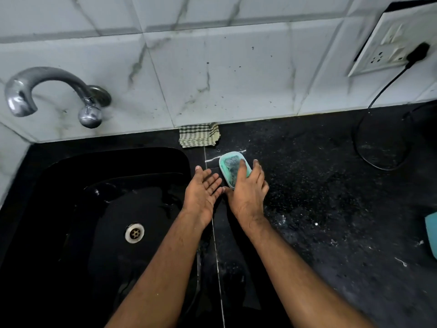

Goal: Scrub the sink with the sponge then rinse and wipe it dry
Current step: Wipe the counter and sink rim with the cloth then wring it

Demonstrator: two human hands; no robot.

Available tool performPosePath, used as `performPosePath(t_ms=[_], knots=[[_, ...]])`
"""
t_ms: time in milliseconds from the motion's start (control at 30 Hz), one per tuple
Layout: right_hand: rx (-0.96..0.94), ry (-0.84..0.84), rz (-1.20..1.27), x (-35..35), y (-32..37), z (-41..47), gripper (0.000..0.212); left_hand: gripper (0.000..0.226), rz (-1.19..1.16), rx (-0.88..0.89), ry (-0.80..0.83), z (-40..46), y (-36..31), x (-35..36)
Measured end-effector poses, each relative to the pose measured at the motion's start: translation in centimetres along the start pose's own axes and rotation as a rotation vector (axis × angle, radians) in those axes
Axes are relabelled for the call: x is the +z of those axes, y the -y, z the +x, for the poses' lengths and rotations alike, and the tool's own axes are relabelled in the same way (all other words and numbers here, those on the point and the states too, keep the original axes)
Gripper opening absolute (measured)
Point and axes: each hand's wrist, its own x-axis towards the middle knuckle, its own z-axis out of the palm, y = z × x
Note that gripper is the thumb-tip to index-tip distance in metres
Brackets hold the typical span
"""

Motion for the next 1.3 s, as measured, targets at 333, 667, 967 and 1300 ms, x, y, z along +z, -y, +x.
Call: performPosePath(t_ms=[333,667,967,1300], knots=[[0.002,-0.074,0.185,0.0,-1.0,3.7,0.091,0.069,0.125,0.049,0.001,3.9,-0.2,3.8],[0.024,-0.115,0.249,0.0,-1.2,11.8,0.089,0.068,0.012,0.090,0.028,9.4,-2.1,8.8],[-0.202,-0.233,0.278,0.0,2.3,11.9,0.055,0.033,-0.105,0.410,-0.269,10.3,-1.7,6.0],[-0.436,0.104,0.225,3.5,6.5,14.0,0.061,0.030,-0.121,0.384,-0.405,9.8,-3.9,0.6]])
